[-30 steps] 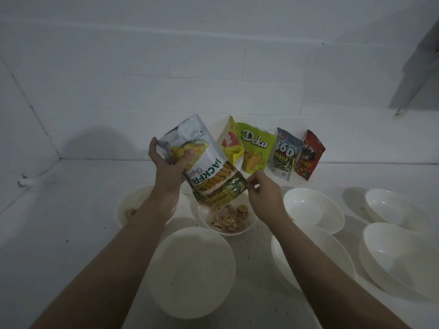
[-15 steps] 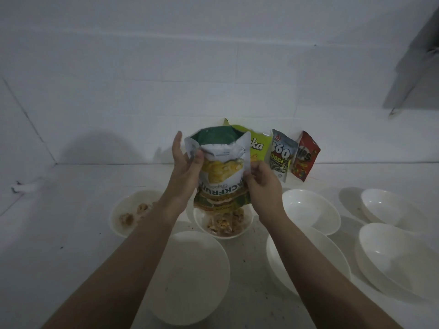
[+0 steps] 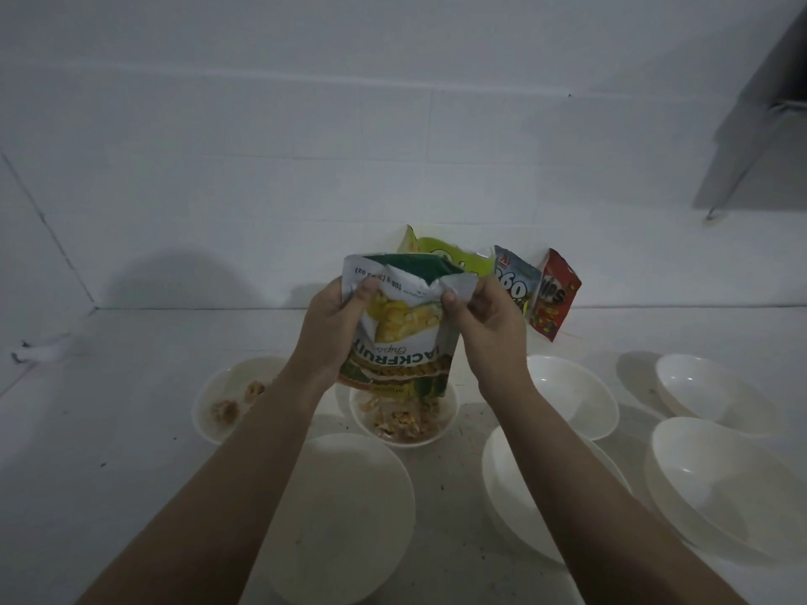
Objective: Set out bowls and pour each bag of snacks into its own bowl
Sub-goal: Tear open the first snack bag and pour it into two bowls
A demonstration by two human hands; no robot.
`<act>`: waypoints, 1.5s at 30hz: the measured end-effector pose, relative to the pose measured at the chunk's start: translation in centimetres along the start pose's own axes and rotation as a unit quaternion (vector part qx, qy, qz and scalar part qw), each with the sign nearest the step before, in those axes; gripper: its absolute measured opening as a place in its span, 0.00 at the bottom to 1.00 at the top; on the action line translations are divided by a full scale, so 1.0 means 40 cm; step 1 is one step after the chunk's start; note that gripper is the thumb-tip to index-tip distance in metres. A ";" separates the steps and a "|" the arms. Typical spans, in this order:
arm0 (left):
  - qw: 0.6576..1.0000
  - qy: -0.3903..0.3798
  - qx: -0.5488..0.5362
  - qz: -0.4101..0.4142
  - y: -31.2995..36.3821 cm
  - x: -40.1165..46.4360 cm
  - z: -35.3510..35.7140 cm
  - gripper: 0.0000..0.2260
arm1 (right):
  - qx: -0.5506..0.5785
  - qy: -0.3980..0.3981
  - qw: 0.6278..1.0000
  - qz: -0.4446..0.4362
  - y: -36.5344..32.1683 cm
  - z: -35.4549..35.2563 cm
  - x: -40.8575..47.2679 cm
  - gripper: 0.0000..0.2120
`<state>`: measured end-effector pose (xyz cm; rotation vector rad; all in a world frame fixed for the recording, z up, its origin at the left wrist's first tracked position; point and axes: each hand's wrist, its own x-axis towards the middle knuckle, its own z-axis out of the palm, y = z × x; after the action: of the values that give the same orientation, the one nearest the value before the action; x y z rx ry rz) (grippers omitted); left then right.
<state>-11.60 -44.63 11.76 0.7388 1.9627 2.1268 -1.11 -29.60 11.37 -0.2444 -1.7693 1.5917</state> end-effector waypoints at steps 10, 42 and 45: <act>0.999 -0.001 -0.031 0.007 0.013 -0.012 -0.005 0.09 | 0.017 0.003 1.000 0.019 -0.047 0.011 0.018 0.05; 0.994 -0.110 0.016 0.002 0.020 -0.044 -0.013 0.09 | 0.004 0.081 0.995 -0.062 -0.110 -0.012 0.009 0.08; 0.996 -0.070 -0.038 0.043 0.080 -0.039 0.013 0.07 | 0.035 0.070 0.995 -0.069 -0.101 -0.006 -0.014 0.07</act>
<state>-9.31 -45.27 14.50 0.9481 1.7990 2.1200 0.73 -30.59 14.86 -0.1925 -1.5852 1.4984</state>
